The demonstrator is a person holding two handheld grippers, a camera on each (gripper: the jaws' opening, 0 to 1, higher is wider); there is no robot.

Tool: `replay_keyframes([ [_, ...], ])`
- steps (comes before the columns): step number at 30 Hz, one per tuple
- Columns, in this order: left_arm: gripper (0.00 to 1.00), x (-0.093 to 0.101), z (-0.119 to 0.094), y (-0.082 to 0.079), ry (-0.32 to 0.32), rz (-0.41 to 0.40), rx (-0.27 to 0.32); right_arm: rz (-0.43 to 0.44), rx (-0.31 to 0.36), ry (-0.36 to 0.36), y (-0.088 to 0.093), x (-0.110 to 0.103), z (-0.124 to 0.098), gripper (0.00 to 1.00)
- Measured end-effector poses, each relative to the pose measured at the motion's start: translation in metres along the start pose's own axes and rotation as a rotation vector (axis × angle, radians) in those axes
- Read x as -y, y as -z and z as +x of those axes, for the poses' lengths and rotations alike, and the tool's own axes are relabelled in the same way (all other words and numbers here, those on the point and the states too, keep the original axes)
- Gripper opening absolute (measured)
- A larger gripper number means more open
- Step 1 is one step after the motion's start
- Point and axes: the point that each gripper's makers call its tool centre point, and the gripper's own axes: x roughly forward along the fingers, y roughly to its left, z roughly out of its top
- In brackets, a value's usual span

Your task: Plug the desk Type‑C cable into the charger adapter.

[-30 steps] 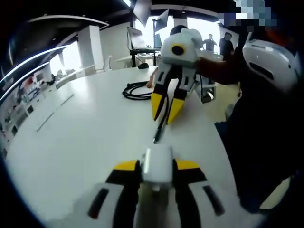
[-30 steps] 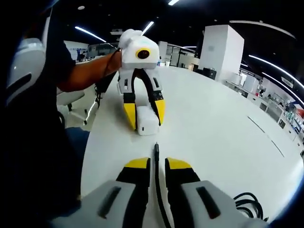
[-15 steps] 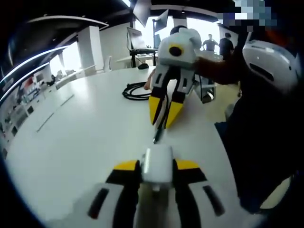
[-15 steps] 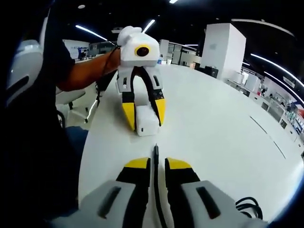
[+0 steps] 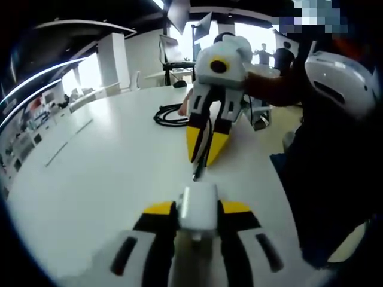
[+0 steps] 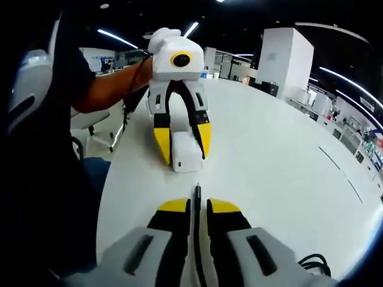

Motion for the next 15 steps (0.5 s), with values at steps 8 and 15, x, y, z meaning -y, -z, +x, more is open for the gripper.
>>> replay_keyframes([
  [8, 0.27, 0.0003, 0.0001, -0.0001, 0.005, 0.001, 0.003, 0.002, -0.006, -0.009, 0.0012, -0.0011, 0.0015, 0.08],
  [15, 0.27, 0.0002, 0.0000, -0.0005, 0.010, 0.000, 0.006, 0.006, -0.008, -0.018, 0.0006, -0.0020, 0.0024, 0.07],
])
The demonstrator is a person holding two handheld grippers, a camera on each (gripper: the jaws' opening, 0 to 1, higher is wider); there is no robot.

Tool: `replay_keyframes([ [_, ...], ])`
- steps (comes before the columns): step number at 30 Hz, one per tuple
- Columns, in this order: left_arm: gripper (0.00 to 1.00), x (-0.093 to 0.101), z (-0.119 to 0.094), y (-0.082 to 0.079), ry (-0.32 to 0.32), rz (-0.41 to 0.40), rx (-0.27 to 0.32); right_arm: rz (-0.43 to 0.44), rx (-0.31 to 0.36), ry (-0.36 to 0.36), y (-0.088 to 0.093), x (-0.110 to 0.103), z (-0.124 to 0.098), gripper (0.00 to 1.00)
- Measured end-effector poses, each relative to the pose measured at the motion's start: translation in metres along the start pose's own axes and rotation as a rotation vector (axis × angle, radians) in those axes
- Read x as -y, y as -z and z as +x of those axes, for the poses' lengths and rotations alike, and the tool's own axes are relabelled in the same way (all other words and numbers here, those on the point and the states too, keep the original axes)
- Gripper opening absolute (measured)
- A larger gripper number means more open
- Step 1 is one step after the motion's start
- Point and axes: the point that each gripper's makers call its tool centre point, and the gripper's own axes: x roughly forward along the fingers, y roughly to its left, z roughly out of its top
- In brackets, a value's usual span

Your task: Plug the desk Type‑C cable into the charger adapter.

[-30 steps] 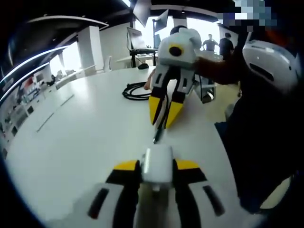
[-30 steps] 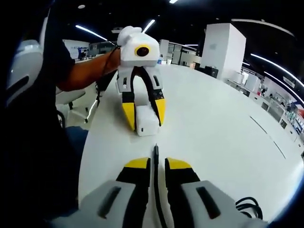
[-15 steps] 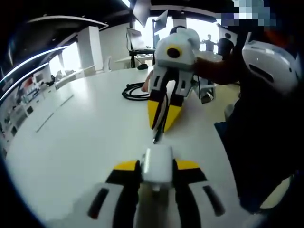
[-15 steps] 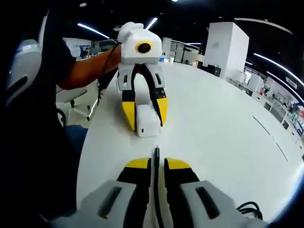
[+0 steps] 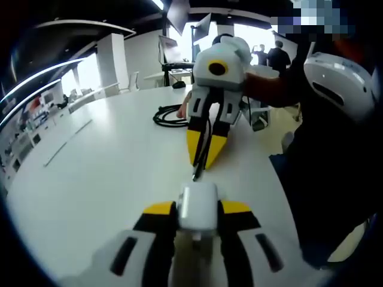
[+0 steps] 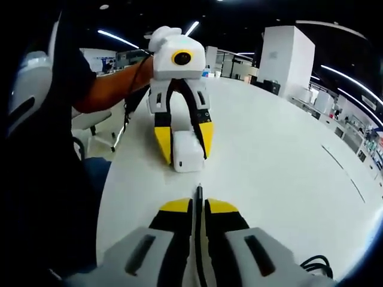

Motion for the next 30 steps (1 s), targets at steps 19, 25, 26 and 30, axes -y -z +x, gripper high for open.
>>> replay_keyframes([
  [19, 0.27, 0.0006, 0.0002, -0.0001, 0.005, -0.001, -0.002, -0.017, 0.006, -0.019, -0.0022, -0.0041, -0.0007, 0.04],
  [25, 0.27, 0.0002, 0.0003, -0.0002, 0.004, -0.002, -0.002, -0.019, 0.015, -0.023, -0.0035, -0.0046, -0.0018, 0.04],
  [26, 0.27, 0.0002, 0.0003, -0.0002, 0.004, -0.002, -0.002, -0.017, 0.017, -0.025, -0.0038, -0.0047, -0.0021, 0.04],
  [30, 0.27, -0.0001, 0.0002, -0.0003, 0.006, -0.004, -0.001, -0.024, 0.031, -0.036, -0.0057, -0.0072, -0.0044, 0.04],
])
